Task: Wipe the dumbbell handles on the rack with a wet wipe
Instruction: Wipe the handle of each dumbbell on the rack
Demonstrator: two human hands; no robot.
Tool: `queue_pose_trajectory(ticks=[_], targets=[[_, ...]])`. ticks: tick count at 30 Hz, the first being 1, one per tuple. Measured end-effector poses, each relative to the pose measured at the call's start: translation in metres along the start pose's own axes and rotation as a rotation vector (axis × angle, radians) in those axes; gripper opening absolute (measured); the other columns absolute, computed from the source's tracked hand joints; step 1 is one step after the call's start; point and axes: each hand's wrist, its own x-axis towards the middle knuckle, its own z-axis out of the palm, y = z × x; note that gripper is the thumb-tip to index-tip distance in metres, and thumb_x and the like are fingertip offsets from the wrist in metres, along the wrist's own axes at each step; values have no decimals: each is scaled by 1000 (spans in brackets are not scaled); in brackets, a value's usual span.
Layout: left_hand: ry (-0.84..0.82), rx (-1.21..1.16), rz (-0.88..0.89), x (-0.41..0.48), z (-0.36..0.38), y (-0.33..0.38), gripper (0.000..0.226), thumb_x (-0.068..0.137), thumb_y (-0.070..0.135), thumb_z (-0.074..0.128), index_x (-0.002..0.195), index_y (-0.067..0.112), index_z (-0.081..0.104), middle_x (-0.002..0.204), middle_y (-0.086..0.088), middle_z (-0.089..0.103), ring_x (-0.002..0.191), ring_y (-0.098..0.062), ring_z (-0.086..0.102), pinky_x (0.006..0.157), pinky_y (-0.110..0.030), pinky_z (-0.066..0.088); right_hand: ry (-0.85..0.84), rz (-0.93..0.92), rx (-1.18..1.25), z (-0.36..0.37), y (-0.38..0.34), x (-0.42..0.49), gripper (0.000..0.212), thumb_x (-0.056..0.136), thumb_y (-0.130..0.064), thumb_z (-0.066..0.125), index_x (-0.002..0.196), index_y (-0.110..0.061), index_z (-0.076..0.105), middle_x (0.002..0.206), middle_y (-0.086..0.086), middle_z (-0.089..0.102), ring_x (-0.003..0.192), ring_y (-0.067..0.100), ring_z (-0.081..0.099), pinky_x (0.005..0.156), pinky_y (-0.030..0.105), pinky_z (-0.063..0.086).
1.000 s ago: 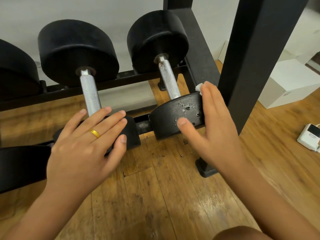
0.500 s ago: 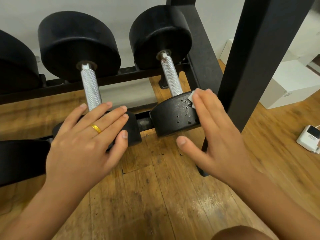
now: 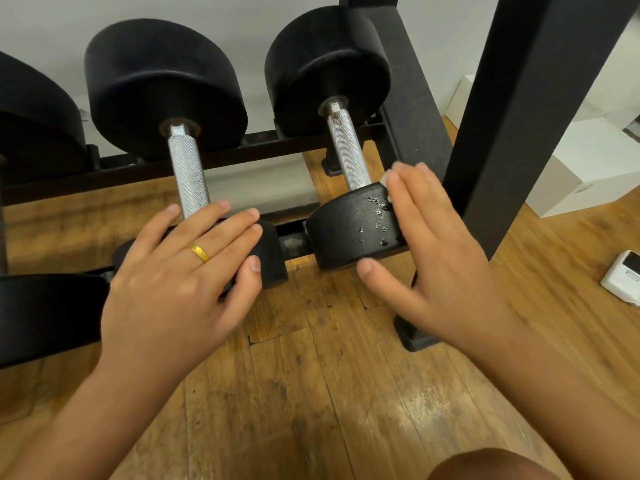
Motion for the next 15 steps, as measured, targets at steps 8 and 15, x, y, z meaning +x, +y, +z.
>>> queue_pose_trajectory(ticks=[8,15], targets=[[20,4,3,1,0,1,36,104,25,49,124,8,74,134,-6,66,130,-26,59,115,-49,36,-127,-139,-170,-1,-17,-15,79,97,-53,46,160,-13,19,168,2,14,155,15,1,126,39,6],[21,-1,11,0,0,0,36,104,25,49,124,8,74,134,-5,67,129,-26,60,114,-50,37,-138,-72,-91,-9,-17,-2,82,96,-56,46,160,-11,19,168,2,12,155,16,-3,125,36,3]])
